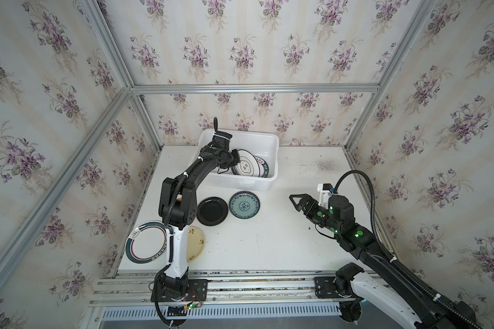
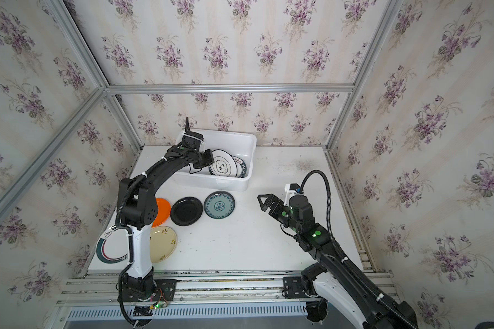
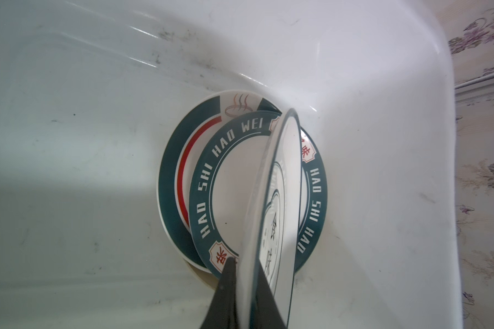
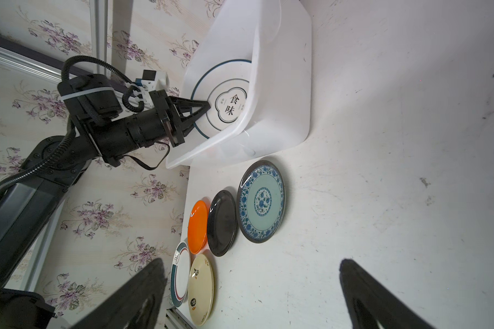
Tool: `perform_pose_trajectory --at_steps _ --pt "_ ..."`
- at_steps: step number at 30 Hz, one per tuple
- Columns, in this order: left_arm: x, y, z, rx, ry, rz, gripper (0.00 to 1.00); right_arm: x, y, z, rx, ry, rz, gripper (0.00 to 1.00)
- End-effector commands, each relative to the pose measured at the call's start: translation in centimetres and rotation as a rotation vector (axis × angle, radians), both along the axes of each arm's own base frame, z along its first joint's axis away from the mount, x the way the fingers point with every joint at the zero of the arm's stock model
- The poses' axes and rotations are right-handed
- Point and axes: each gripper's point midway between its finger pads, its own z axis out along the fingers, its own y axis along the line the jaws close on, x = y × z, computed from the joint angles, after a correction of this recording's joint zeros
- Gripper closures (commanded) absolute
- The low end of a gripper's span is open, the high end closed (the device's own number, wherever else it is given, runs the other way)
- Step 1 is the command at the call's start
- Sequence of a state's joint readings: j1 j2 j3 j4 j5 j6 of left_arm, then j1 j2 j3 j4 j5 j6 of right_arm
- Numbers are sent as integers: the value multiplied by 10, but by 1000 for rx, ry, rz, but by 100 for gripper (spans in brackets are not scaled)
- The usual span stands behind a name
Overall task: Place the plates into the plastic bin on the countertop
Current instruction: Place the plate in the plastic bin.
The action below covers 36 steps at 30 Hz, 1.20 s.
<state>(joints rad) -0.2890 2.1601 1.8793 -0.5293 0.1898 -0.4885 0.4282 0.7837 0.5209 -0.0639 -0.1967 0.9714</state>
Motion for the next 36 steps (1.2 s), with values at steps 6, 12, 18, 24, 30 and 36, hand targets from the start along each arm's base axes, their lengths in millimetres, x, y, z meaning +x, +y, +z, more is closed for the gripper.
perform_pose_trajectory --at_steps 6,12,18,24,30,36 --pt "7 -1 -23 44 21 -15 89 2 -5 -2 -19 -2 -23 2" --pt "7 -1 -32 86 31 -28 78 3 -4 -2 -24 -1 -24 3" --pt "10 -8 -33 81 26 -56 66 4 -4 -4 -28 6 -25 2" --pt "9 -13 -28 108 5 -73 60 4 -4 -3 -29 4 -21 3" --pt "7 -13 -15 136 -26 -83 1 3 -5 -4 -48 12 -18 1" --pt "3 -9 5 152 -62 -63 1 1 -12 -5 -123 43 -24 1"
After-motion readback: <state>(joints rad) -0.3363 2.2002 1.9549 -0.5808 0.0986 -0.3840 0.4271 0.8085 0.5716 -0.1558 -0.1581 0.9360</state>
